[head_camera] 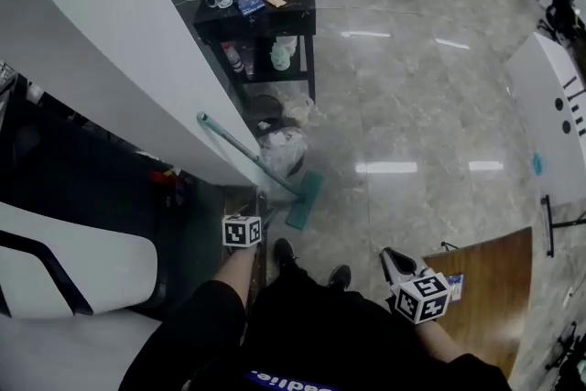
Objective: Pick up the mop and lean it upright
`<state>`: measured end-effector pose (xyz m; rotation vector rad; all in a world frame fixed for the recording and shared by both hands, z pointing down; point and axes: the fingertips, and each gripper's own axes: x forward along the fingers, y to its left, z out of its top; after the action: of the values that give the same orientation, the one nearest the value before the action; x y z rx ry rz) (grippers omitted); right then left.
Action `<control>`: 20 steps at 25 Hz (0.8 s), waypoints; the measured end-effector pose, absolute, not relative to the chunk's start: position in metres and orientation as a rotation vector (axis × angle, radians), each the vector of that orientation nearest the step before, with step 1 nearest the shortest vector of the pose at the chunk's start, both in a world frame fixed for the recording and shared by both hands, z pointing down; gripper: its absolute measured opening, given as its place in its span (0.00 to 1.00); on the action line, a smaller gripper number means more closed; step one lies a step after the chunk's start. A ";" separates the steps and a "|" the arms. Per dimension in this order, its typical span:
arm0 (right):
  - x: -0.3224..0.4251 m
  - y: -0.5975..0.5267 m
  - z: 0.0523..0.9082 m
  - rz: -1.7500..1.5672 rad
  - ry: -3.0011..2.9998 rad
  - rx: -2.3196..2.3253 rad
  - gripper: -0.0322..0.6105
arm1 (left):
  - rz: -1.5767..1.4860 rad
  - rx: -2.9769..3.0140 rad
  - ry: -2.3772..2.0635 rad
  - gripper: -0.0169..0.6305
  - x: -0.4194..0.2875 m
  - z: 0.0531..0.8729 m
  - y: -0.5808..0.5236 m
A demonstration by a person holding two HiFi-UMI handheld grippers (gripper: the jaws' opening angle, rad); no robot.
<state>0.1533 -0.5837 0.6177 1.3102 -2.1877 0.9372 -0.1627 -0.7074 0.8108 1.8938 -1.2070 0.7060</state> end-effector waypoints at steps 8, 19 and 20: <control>0.113 -0.544 0.634 0.943 -2.341 1.006 0.06 | 0.651 1.964 -1.247 0.39 -0.134 0.744 -0.596; 0.072 -0.483 0.611 0.822 -2.378 0.973 0.06 | 0.362 2.183 -1.229 0.06 -0.122 0.658 -0.508; 0.062 -0.472 0.609 0.816 -2.378 0.967 0.06 | 0.345 2.192 -1.226 0.06 -0.127 0.653 -0.498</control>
<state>0.0623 -0.4716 0.6093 0.9670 -2.3779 0.8161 -0.1271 -0.4984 0.6530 2.1917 -1.2255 0.3453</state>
